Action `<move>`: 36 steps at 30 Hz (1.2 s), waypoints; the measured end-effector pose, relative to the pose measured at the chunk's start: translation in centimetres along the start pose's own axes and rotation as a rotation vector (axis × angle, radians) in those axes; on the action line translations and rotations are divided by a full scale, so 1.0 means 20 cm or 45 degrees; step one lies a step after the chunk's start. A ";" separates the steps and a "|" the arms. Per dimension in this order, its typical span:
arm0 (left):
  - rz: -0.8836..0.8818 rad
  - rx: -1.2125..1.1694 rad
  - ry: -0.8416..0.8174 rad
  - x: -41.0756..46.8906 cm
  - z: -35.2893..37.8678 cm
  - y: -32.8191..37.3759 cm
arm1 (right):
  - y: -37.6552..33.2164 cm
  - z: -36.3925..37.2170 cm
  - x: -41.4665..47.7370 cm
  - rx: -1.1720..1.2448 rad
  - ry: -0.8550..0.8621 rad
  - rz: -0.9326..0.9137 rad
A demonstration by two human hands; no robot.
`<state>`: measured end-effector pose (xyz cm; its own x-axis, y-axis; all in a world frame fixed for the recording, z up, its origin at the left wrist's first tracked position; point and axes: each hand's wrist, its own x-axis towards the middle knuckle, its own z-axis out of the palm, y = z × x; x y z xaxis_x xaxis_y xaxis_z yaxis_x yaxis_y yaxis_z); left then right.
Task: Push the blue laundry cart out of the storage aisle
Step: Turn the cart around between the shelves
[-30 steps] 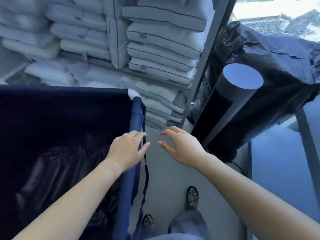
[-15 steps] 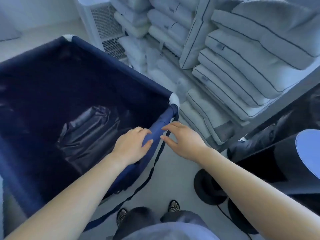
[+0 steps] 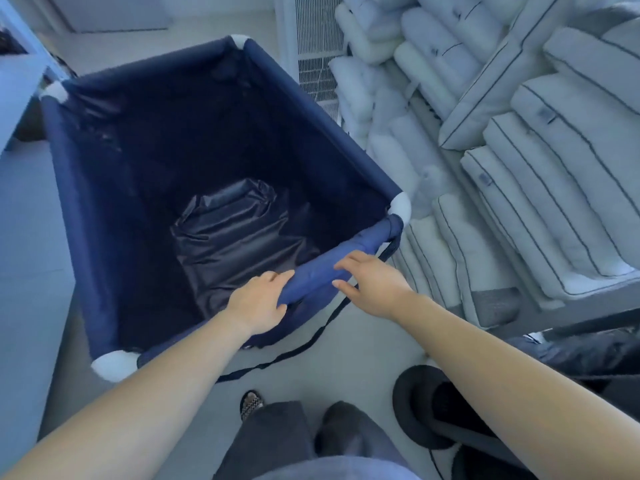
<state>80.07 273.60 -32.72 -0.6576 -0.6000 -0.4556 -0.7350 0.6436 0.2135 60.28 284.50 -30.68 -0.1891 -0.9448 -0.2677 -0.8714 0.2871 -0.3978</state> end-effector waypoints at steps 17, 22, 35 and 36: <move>-0.160 -0.052 0.126 -0.05 0.19 -0.17 | -0.05 0.23 0.31 -0.398 -0.077 -0.244; -0.107 -0.018 0.181 -0.10 0.21 -0.24 | -0.07 0.28 0.28 -0.522 -0.016 -0.248; -0.015 0.128 0.130 -0.29 0.26 -0.47 | -0.25 0.39 0.21 -0.612 -0.040 0.048; -0.009 0.119 0.114 -0.29 0.26 -0.48 | -0.27 0.39 0.20 -0.611 -0.048 0.064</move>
<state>91.79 273.45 -36.62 -0.6676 -0.6420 -0.3770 -0.7240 0.6780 0.1274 67.67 280.37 -36.51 -0.2276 -0.9226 -0.3115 -0.9737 0.2186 0.0639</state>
